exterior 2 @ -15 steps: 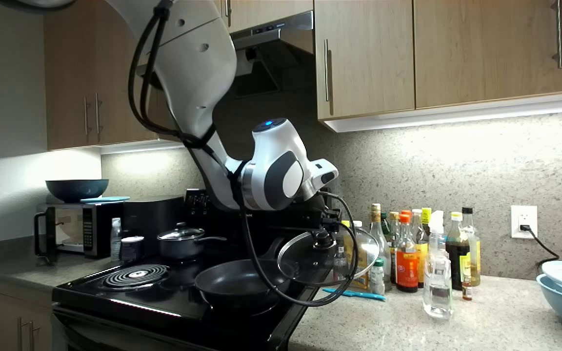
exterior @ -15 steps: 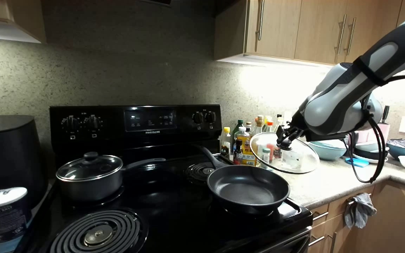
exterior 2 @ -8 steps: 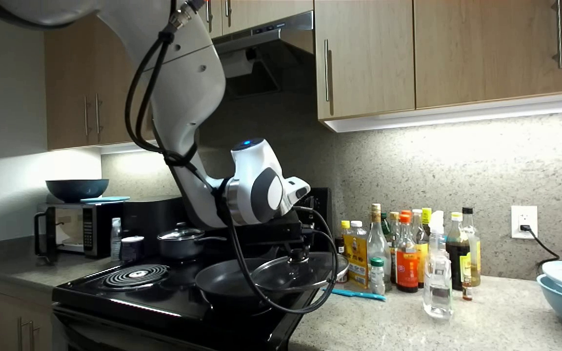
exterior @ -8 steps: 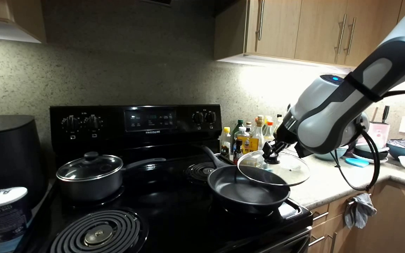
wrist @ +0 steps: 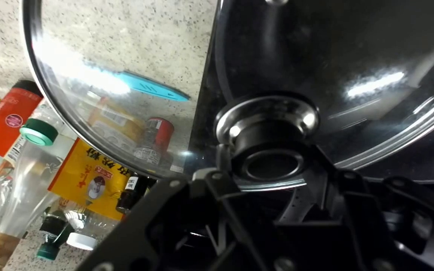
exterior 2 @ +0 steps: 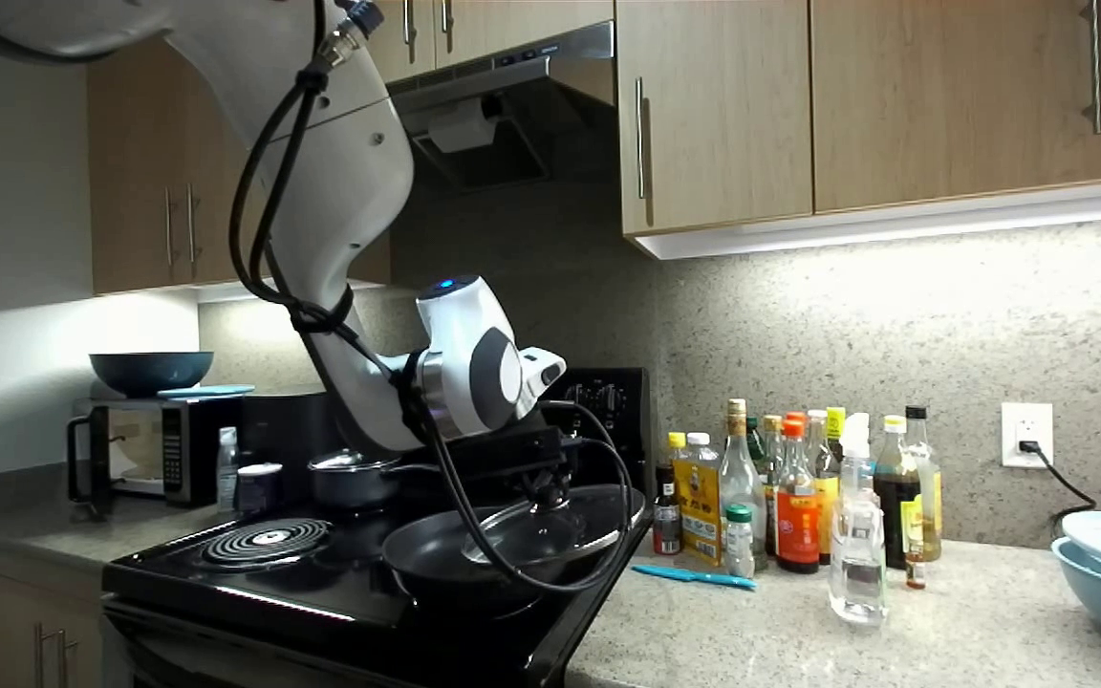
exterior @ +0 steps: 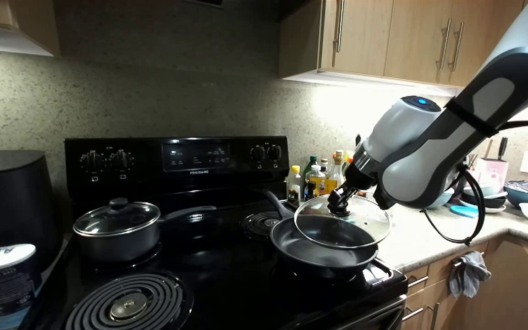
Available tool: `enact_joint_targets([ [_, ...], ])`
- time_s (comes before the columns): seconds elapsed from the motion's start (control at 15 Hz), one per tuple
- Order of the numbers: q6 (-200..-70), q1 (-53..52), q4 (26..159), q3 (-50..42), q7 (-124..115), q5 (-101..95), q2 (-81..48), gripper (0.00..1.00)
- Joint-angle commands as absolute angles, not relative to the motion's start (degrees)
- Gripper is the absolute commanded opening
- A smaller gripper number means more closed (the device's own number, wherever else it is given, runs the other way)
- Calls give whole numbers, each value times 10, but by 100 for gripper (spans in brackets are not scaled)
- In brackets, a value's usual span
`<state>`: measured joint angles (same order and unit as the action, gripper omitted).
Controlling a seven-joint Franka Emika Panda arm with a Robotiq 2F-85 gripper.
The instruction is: Put the lid on the pan.
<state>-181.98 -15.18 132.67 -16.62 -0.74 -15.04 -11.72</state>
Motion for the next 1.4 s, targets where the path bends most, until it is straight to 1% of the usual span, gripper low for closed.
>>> enact_joint_targets([
  [0.0, -1820, -151, 1327, -166, -7, -150, -117, 50],
  [0.07, -1820, -150, 1327, -166, -7, -150, -117, 25],
  [0.53, -1798, -90, 1338, -51, 23, -125, -114, 25],
  [0.67, -1803, -74, 1331, -31, 19, -114, -120, 25],
  [0.73, -1811, -98, 1328, -55, -6, -134, -117, 50],
  [1.0, -1811, -85, 1328, -40, -6, -131, -117, 50],
  [1.07, -1811, -84, 1328, -40, -6, -130, -117, 25],
  [1.33, -1787, -47, 1322, 19, 15, -93, -128, 25],
])
